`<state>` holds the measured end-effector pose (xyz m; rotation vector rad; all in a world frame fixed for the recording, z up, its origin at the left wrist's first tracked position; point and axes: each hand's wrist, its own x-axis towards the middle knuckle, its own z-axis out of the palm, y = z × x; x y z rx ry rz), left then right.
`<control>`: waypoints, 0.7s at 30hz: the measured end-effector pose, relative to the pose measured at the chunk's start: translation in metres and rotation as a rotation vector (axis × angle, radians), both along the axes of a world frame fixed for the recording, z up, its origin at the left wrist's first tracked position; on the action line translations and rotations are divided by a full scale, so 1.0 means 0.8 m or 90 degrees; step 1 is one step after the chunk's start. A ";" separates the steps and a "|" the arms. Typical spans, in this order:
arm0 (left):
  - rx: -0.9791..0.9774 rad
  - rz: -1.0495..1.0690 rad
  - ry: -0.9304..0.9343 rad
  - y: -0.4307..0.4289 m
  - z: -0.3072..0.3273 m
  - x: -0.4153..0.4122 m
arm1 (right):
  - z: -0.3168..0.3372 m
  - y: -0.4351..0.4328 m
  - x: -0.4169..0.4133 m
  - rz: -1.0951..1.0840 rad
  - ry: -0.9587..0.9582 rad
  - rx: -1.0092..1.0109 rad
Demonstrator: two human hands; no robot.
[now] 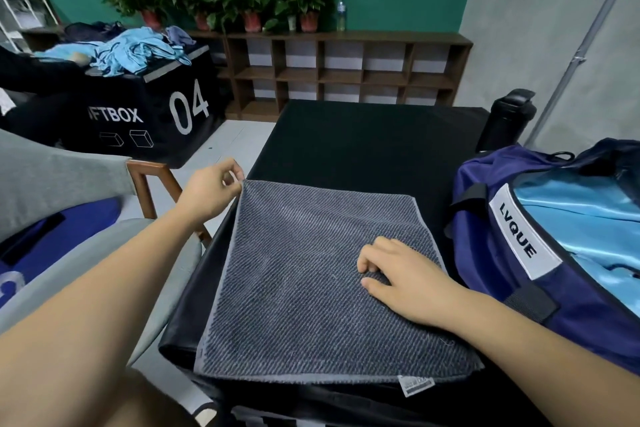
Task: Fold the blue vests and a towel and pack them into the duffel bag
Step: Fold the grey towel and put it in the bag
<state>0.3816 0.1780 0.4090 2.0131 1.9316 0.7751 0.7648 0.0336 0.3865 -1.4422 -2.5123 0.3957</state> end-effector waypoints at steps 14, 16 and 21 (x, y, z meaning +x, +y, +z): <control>-0.150 0.043 -0.101 -0.014 -0.020 0.016 | 0.011 -0.002 0.000 -0.015 0.032 -0.030; -0.155 0.046 -0.116 -0.013 -0.019 0.015 | 0.023 0.002 0.004 -0.074 0.142 -0.072; -0.116 0.038 -0.074 -0.011 -0.021 0.014 | 0.032 0.056 0.032 -0.349 0.270 -0.002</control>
